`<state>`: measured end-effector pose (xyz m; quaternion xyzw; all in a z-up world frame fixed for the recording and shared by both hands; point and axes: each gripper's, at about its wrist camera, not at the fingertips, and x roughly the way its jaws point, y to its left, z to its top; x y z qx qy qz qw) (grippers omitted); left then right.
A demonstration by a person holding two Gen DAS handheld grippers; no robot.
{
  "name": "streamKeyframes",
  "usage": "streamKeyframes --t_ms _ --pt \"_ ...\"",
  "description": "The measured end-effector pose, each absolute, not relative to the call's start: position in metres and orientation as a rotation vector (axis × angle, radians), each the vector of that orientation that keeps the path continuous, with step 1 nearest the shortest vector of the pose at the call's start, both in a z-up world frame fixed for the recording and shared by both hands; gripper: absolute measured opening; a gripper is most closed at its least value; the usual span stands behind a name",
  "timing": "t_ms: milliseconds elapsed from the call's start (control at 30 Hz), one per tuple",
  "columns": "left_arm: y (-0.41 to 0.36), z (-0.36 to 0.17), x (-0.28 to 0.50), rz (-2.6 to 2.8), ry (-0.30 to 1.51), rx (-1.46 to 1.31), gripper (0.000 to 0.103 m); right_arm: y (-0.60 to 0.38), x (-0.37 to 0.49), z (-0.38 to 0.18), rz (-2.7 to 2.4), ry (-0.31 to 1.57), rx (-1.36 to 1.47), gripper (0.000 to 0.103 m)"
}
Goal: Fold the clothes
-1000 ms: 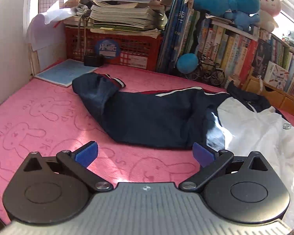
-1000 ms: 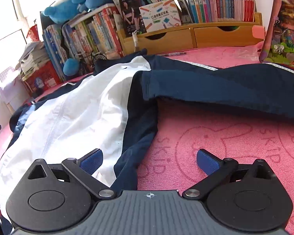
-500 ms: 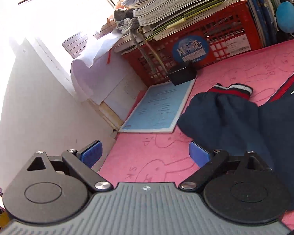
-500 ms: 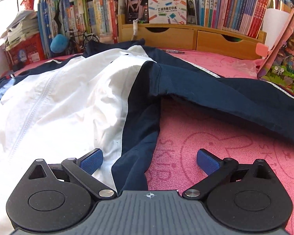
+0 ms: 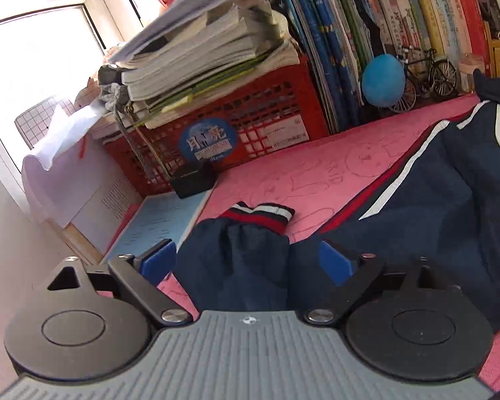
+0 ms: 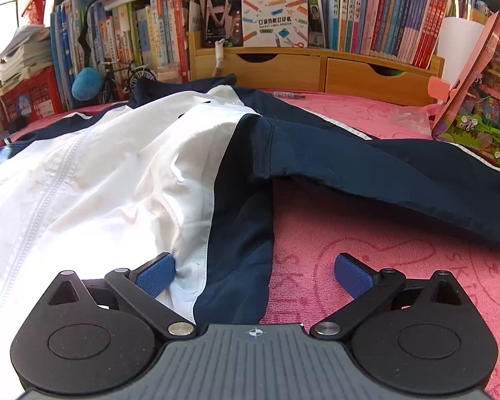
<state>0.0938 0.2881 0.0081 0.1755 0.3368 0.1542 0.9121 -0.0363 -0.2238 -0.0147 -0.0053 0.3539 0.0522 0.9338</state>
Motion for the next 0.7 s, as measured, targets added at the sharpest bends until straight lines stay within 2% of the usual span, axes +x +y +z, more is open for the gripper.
streamKeyframes --t_ms 33,133,233,300,400,467,533,700 --pt "0.297 0.003 0.093 0.335 0.708 0.331 0.04 -0.224 -0.037 -0.015 0.105 0.72 -0.01 0.103" --pt "0.325 -0.009 0.087 0.389 0.746 0.237 0.038 -0.224 -0.038 -0.016 0.104 0.711 -0.006 0.103" --pt "0.369 -0.001 0.049 0.474 0.761 0.145 0.038 -0.224 -0.037 -0.016 0.107 0.709 -0.007 0.103" --pt "0.398 0.005 0.024 0.53 0.769 0.083 0.042 -0.224 -0.037 -0.016 0.108 0.708 -0.008 0.103" --pt "0.433 0.011 -0.015 0.581 0.781 -0.01 0.053 -0.225 -0.037 -0.016 0.108 0.706 -0.006 0.103" --pt "0.438 0.01 -0.033 0.572 0.788 -0.039 0.07 -0.225 -0.037 -0.016 0.108 0.706 -0.006 0.103" --pt "0.439 0.01 -0.042 0.55 0.777 -0.08 0.082 -0.225 -0.037 -0.017 0.106 0.706 -0.007 0.103" --pt "0.437 0.012 -0.053 0.477 0.719 -0.21 0.078 -0.225 -0.037 -0.017 0.105 0.705 -0.008 0.103"
